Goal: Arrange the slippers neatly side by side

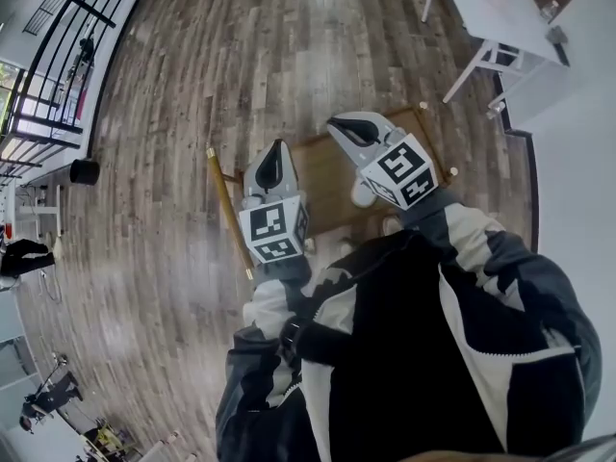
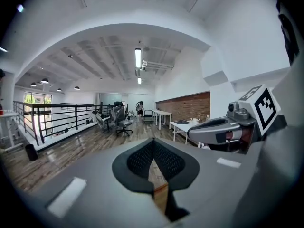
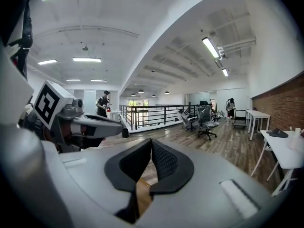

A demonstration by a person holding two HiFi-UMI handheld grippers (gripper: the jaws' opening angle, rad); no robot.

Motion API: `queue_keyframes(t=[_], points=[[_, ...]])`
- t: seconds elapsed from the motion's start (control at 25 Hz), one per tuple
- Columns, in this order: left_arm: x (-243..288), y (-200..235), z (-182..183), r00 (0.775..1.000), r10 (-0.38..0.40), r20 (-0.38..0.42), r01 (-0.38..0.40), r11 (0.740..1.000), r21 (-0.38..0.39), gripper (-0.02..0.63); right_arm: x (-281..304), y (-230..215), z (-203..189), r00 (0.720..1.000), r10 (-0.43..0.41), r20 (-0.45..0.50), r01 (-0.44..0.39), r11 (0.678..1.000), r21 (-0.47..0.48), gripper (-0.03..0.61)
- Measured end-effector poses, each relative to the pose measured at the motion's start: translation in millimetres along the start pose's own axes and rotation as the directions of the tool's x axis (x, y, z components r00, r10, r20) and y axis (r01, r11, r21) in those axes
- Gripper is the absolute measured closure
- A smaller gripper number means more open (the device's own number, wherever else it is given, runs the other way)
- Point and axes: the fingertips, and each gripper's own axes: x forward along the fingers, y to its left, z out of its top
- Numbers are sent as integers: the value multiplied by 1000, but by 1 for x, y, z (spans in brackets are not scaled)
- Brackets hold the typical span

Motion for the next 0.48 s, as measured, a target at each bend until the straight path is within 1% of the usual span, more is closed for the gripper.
queue_keyframes(t=[0.16, 0.28, 0.36, 0.4, 0.44, 0.48], points=[[3, 3, -7, 1000, -8, -15, 8, 1000, -30, 602, 2, -15, -26, 997, -45, -68, 46, 999, 16, 565], [4, 1, -8, 1000, -29, -11, 29, 999, -37, 603, -1, -42, -63, 981, -112, -161, 123, 991, 58, 563], [4, -2, -12, 999, -50, -18, 48, 996, -73, 602, -7, -61, -96, 955, -162, -246, 192, 976, 100, 552], [5, -3, -14, 998, -58, -21, 56, 994, -93, 602, -10, -70, -113, 940, -181, -291, 223, 967, 120, 519], [5, -4, -14, 998, -65, -21, 62, 992, -106, 603, -13, -76, -131, 923, -193, -334, 251, 958, 140, 499], [6, -7, -15, 997, -73, -22, 70, 991, -111, 603, -16, -81, -149, 905, -198, -376, 273, 949, 157, 454]])
